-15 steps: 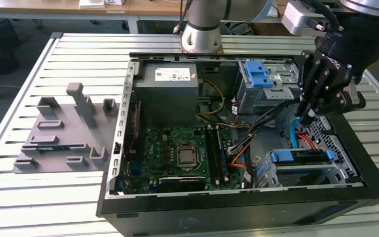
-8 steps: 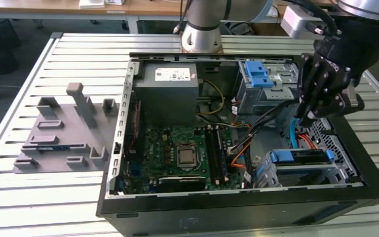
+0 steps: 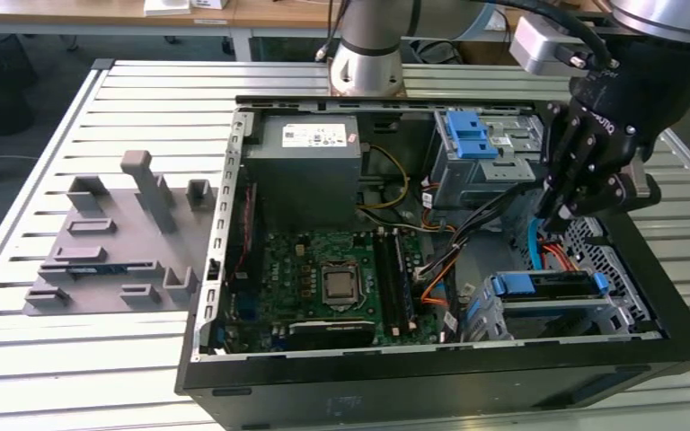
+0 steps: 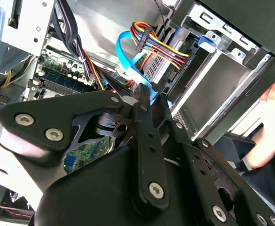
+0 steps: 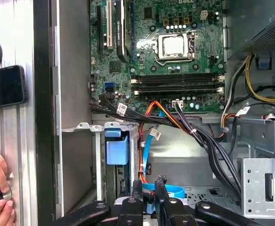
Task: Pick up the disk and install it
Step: 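Insert the second disk wire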
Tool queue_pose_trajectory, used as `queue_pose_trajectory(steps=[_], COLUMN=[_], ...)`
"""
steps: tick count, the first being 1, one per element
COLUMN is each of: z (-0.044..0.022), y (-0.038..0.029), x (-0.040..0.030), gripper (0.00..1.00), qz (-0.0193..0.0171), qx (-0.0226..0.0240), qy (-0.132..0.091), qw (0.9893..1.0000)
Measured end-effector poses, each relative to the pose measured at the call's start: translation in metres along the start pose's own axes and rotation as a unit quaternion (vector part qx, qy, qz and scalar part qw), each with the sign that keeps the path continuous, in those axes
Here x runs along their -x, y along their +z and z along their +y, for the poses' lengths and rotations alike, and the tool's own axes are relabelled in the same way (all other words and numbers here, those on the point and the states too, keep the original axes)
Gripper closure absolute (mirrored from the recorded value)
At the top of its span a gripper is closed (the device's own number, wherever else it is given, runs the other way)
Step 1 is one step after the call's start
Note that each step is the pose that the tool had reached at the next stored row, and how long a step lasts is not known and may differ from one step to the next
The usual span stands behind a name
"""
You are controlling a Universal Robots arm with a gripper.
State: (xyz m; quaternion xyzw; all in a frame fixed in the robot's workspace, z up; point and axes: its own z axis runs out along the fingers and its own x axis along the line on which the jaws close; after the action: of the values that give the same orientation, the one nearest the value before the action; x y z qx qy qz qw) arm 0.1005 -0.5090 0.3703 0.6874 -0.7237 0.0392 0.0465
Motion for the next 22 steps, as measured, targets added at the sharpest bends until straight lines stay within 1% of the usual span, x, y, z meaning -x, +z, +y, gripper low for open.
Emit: queue_pose_trajectory(steps=[4,5,7,15,22], z=[0.0,0.0,0.0,0.0,0.0], y=[0.0006,0.0007,0.0009,0.0015,0.0017], x=[0.0,0.0001,0.0001,0.0002,0.0002], gripper=[0.76,0.83,0.84,0.84,0.84], qz=[0.001,0.0009,0.0009,0.0009,0.0019], qx=[-0.0001,0.0,-0.0001,-0.0001,-0.0001], qy=[0.0,0.0,0.0,0.0,0.0], qw=[1.0,1.0,1.0,1.0,1.0])
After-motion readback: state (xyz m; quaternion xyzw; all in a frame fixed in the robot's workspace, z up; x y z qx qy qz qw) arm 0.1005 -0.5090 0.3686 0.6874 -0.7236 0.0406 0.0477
